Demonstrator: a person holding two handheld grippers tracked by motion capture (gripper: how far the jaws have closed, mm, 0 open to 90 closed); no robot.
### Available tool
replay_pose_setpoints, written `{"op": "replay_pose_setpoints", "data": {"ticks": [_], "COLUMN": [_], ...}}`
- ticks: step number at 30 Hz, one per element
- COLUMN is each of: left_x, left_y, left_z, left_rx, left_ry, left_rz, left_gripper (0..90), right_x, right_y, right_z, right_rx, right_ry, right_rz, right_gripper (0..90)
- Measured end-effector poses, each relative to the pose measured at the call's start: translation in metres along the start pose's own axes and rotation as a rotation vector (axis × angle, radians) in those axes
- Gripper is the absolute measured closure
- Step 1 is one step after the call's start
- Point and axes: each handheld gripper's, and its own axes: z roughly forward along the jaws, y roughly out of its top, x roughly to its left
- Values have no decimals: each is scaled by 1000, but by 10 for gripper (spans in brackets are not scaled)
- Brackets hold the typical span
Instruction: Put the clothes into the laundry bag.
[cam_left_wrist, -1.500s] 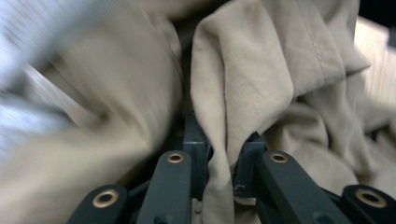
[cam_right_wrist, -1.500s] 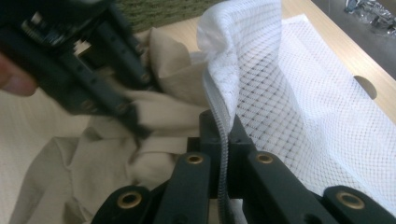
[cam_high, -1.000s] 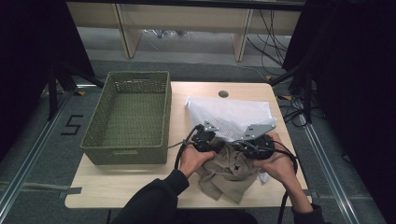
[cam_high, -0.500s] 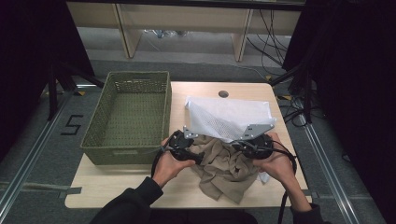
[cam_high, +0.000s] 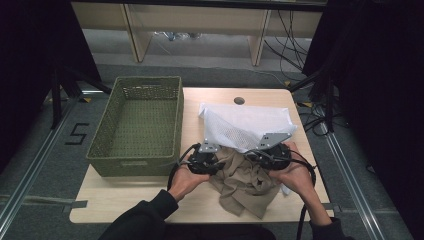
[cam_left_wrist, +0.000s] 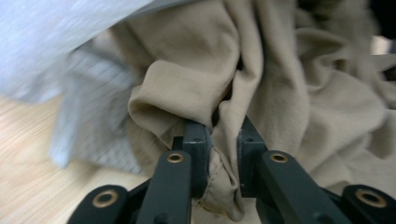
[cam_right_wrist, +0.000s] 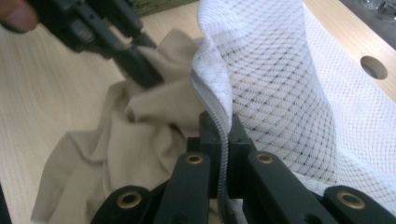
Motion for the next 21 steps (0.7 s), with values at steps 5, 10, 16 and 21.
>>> {"op": "replay_pose_setpoints", "data": {"ticks": [5, 10, 16, 21], "left_x": [-25, -23, 17, 21], "left_y": [21, 36, 24, 18], "left_z": [-4, 13, 47, 33], "left_rx": [-73, -91, -107, -72], "left_ry": [-59, -48, 21, -3], "left_rz": [19, 17, -98, -90], "left_gripper": [819, 818, 728, 575], "right_x": [2, 4, 8, 5], "right_y": [5, 10, 5, -6], "right_z": [-3, -14, -16, -5], "right_rx": [-31, -58, -61, -19], "right_ry": [-2, 15, 20, 31], "right_rz": [-1, -25, -17, -4], "right_gripper": [899, 900, 900, 900]}}
